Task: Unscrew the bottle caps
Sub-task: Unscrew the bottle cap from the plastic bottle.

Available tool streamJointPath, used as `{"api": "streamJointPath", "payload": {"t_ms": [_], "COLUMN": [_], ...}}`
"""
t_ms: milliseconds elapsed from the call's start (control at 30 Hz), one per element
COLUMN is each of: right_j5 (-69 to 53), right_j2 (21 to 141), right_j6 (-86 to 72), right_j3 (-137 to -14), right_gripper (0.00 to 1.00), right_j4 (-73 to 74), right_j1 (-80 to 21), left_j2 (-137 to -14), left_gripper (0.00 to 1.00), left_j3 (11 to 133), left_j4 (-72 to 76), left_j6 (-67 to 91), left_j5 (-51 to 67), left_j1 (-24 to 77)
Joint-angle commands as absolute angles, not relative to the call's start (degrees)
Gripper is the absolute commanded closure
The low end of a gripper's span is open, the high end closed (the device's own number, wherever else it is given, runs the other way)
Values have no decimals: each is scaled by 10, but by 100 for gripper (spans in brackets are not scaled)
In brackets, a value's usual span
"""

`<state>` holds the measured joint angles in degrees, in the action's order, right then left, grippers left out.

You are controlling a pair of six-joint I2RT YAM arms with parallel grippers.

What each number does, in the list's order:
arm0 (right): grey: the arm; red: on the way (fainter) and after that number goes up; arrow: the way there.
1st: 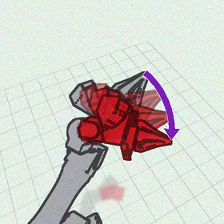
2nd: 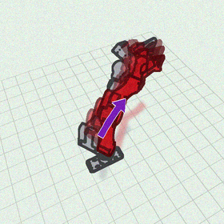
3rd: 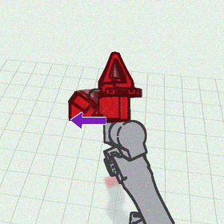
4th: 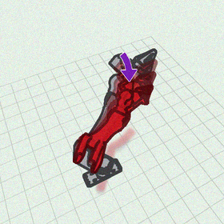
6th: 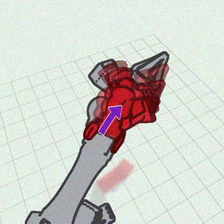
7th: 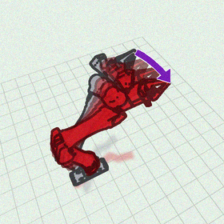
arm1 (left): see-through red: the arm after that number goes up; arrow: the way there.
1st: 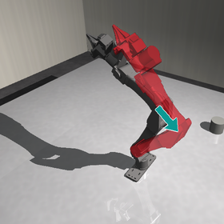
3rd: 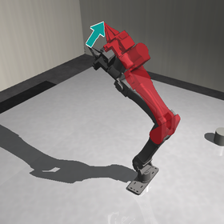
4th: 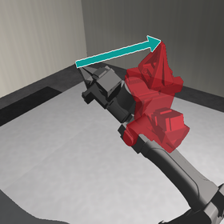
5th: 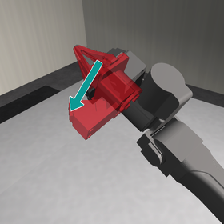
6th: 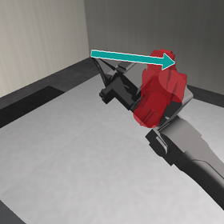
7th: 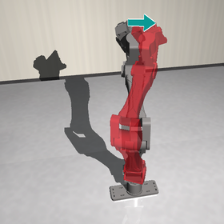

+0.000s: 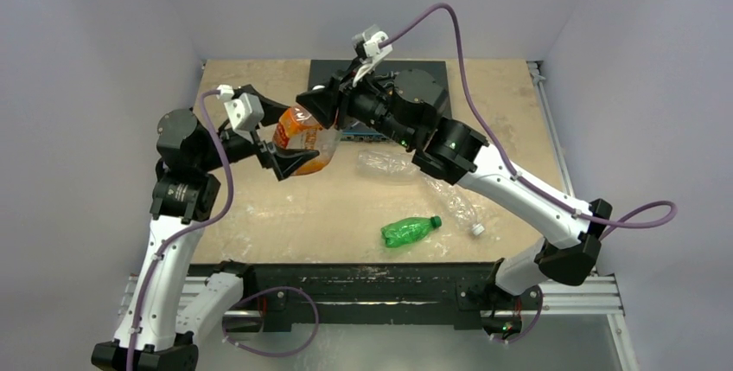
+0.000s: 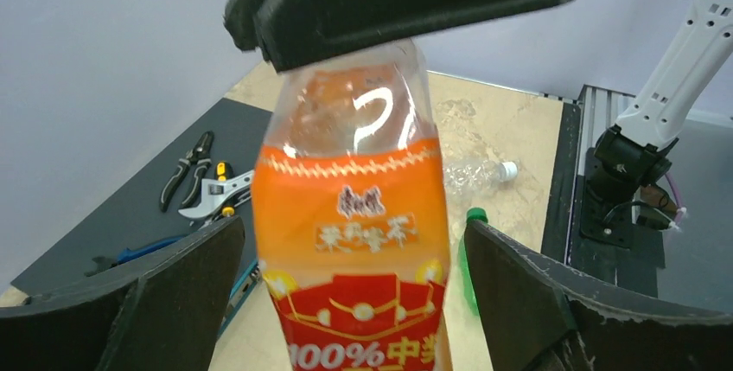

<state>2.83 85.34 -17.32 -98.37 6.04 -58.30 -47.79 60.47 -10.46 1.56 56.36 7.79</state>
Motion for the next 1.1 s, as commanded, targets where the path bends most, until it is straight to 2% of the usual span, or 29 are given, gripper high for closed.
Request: {"api": "streamJointPath", "payload": {"t_ms": [0,100,133,267,300,367,400,467,533,567,667,767,867,1000,1067], "right_j5": [20,23,23,24,26,31,36,50,75,84,112,119,118,121,127], "right_j2": [846,855,857,863,866,870,873,879,882,882,883,887,889,889,889], "right_j6": [-164,-158,-158,-155,-155,-155,-157,-163,-171,-172,-181,-184,-185,-181,-178], "right_j3": [-978,-984,-985,-986,-988,-989,-991,-999,-1011,-1016,-1034,-1049,-1052,-1057,-1060], "right_gripper": [100,100,100,100,100,100,96,70,55,52,55,60,60,55,48], "right_j4": [44,47,47,47,49,52,52,55,57,56,55,60,62,65,69], "right_j1": [-596,-604,-606,-611,-612,-615,-616,-616,-617,-617,-617,-617,-617,-617,-617], "left_j2": [-496,-505,-508,-520,-520,-518,-518,-516,-511,-507,-494,-489,-490,-490,-490], "left_gripper": [0,9,15,57,64,74,78,83,89,91,99,100,100,100,100], "left_j3": [617,620,618,620,619,616,614,611,606,602,593,589,589,590,590], "left_j4": [-38,-23,-16,-12,-12,-11,-9,-10,-20,-23,-33,-34,-36,-45,-49], "left_j6": [62,64,69,78,77,80,82,82,74,68,53,52,53,53,53], "left_j5": [583,582,584,589,589,591,591,587,579,570,538,522,517,519,522], "left_j1": [77,77,78,78,78,78,79,80,81,81,82,82,82,82,82]}}
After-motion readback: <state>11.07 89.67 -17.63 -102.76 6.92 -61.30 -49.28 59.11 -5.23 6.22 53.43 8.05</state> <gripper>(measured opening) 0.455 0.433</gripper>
